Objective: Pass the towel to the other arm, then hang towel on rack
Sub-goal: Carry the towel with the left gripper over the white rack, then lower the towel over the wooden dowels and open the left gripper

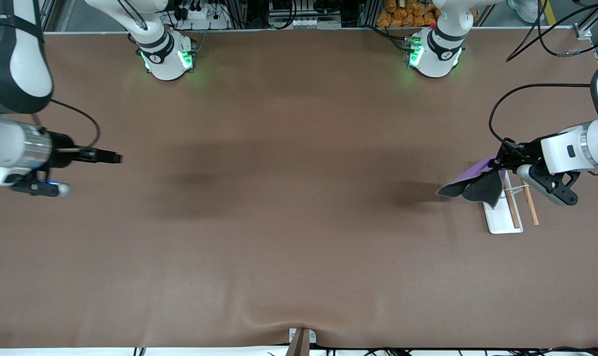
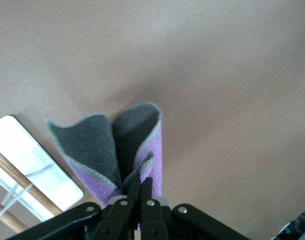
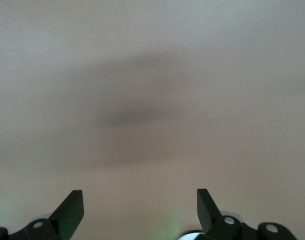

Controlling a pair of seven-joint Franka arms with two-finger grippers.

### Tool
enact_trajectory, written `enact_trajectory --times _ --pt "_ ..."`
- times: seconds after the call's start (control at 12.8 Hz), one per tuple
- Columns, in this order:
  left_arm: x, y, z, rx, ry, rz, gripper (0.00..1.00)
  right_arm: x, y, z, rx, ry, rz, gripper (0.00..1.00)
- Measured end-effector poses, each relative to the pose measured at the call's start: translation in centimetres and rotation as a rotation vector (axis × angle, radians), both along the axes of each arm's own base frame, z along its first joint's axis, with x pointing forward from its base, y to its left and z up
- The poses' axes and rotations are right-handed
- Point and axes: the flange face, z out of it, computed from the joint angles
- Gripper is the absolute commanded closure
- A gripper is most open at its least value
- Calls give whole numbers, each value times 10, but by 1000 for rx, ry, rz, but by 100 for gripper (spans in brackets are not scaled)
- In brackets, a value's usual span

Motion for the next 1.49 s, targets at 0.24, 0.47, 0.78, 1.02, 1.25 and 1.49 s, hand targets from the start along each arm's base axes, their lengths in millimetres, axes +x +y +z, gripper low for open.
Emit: enact_trajectory --times 0.24,0.47,0.78,1.02,1.25,1.49 --pt "-2 23 -13 -17 -22 -46 100 -20 -2 49 -88 -65 100 0" --pt "-4 49 -31 -36 -32 -88 100 -52 -7 97 -111 -130 112 0" --pt "-15 118 -74 -98 -31 -127 100 -63 -8 114 -147 -197 119 0" --pt "-19 146 -73 -110 -67 -155 100 -50 -6 120 -147 -228 124 0" --pt "-24 189 -85 -122 -105 -168 100 -43 2 130 -144 -242 137 0" --pt "-23 234 -112 -148 -126 -177 100 -44 7 138 -142 -239 145 0"
